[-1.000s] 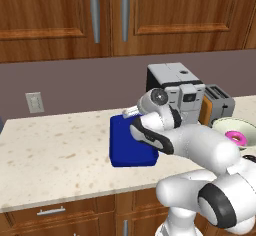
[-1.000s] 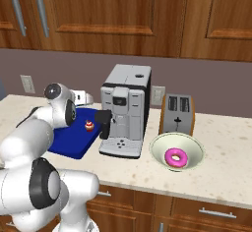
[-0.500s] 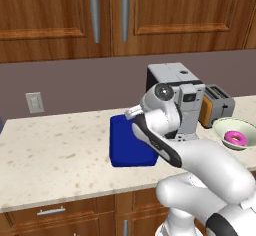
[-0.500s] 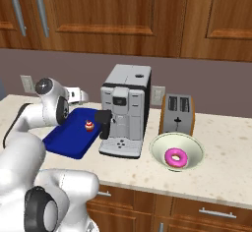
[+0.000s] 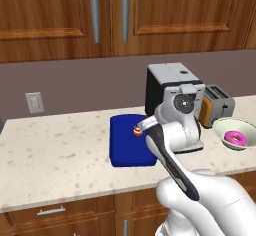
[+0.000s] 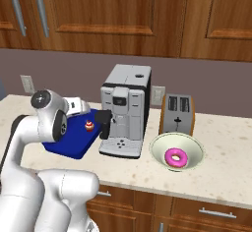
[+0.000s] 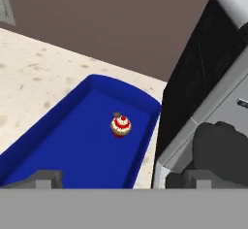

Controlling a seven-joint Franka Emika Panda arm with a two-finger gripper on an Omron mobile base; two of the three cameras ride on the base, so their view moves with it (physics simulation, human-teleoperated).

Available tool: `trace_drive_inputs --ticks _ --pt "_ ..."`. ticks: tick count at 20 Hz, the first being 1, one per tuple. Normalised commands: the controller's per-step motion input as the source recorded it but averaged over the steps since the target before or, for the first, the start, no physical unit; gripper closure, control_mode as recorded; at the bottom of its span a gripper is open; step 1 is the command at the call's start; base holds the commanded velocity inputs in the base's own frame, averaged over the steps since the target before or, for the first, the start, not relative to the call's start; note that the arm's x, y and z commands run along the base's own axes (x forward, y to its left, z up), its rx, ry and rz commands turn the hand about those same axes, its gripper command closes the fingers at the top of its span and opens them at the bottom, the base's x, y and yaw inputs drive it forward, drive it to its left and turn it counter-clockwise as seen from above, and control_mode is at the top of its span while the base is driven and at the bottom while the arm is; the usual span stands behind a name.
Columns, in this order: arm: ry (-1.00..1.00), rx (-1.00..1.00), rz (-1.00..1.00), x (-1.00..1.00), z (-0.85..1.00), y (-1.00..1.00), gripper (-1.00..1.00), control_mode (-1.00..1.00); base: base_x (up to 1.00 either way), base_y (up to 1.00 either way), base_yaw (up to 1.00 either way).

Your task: Place the bowl with donut and the cupcake onto the tray.

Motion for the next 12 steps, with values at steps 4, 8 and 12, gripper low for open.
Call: trace_drive_inputs --ticks 4,8,12 --pt "0.0 -0.06 0.0 -0.43 0.0 -0.49 -1.0 -1.0 0.0 0.0 0.0" --pt "0.0 -0.03 0.0 -0.38 0.0 -0.56 -1.0 -1.0 0.0 0.0 0.0" --pt "0.0 -0.02 0.0 -0.27 0.0 -0.6 -1.0 -1.0 0.0 0.0 0.0"
